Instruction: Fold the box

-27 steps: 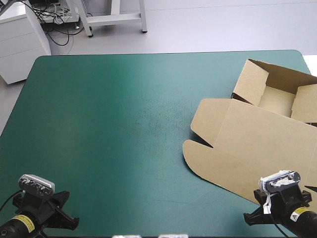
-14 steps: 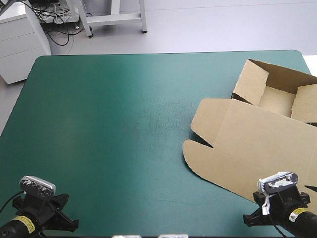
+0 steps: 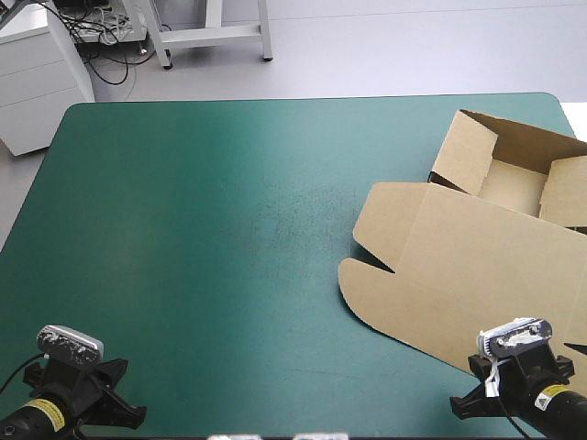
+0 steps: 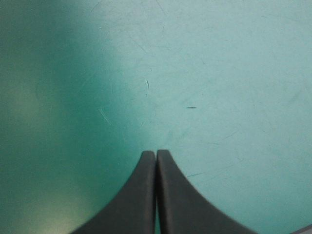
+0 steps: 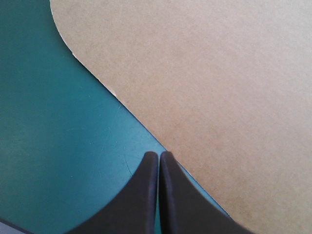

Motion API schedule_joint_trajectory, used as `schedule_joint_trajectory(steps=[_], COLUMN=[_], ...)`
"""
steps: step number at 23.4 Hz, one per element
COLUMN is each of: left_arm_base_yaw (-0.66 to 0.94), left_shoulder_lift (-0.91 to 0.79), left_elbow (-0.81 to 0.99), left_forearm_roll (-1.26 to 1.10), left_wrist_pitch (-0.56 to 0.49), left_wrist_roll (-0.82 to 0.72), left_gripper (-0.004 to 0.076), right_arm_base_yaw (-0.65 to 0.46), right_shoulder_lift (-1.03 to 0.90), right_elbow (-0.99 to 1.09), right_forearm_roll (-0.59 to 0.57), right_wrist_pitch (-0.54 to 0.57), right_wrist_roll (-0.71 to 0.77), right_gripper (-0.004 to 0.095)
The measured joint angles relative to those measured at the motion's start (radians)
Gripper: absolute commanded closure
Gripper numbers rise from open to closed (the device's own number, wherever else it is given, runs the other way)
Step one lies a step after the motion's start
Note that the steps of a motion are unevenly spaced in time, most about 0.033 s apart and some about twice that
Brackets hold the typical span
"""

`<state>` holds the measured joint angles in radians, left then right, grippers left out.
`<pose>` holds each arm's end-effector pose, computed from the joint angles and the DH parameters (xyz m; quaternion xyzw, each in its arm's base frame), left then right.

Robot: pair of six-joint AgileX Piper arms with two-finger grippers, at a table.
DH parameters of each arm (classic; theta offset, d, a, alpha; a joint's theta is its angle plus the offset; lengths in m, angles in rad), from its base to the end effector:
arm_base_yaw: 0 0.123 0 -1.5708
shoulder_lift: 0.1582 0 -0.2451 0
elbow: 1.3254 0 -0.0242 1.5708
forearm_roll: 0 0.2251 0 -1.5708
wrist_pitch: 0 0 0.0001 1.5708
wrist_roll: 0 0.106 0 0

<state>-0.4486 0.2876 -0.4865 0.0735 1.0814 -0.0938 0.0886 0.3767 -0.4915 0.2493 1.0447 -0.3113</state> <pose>0.0589 -0.0207 0.2399 0.1669 0.9100 -0.0660 0.3738 0.0724 0.0291 0.2404 -0.1645 0.9127 0.0827 0.3647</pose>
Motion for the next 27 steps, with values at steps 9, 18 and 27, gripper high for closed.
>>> schedule_joint_trajectory(steps=[9,18,27], left_arm_base_yaw=[0.0,0.0,0.0], left_shoulder_lift=[0.0,0.0,0.0], left_elbow=[0.004,0.005,0.005], left_forearm_roll=[0.0,-0.003,-0.003], left_wrist_pitch=[0.001,0.008,0.013], left_wrist_roll=[0.0,0.011,0.011], left_gripper=[0.0756,0.0756,0.0756], right_arm_base_yaw=[0.0,0.0,0.0], right_shoulder_lift=[0.0,0.0,0.0], right_elbow=[0.0,0.0,0.0], right_forearm_roll=[0.0,0.0,0.0], right_wrist_pitch=[0.015,0.015,0.015], right_wrist_roll=[0.004,0.004,0.004], right_gripper=[0.0931,0.0931,0.0931])
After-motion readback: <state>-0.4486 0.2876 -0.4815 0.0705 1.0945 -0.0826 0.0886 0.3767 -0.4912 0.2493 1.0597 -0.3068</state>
